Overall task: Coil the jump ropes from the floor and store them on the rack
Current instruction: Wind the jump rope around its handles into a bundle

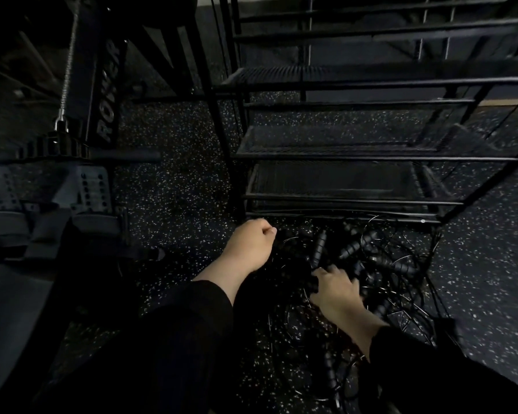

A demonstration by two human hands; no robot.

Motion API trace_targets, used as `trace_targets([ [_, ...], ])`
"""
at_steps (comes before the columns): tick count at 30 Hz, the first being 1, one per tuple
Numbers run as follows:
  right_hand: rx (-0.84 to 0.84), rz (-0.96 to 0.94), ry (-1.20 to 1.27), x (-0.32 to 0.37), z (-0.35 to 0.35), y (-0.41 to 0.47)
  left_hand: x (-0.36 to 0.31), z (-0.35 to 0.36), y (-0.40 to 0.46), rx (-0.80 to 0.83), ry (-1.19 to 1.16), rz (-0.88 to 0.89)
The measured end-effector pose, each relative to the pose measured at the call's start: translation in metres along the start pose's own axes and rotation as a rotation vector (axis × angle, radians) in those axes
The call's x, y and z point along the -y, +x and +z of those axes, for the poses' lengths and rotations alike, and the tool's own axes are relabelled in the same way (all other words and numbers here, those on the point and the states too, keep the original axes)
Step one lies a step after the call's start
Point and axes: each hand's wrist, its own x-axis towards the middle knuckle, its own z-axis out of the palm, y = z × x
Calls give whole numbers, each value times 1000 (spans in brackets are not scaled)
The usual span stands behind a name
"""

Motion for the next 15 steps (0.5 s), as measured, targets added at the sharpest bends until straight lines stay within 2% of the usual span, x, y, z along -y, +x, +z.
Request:
trace_targets([
  [2,-66,6,-71,-1,-22,-6,-5,-5,-3,-20,2,14],
  [5,-122,-17,44,-4,-60,-16,-14,-12,-10,-47,-8,39],
  [8,-133,-44,53,-10,-100,-25,-27,-19,-20,-69,17,93],
  [10,-137,-60,141,-11,-124,-28,-38,-24,-29,-76,48,130],
  [13,-121,-32,166,-7,-156,-40,-58,-29,-45,-86,65,188],
  [15,-170,3,180,-2,-169,-48,-72,-28,-53,-82,46,222],
])
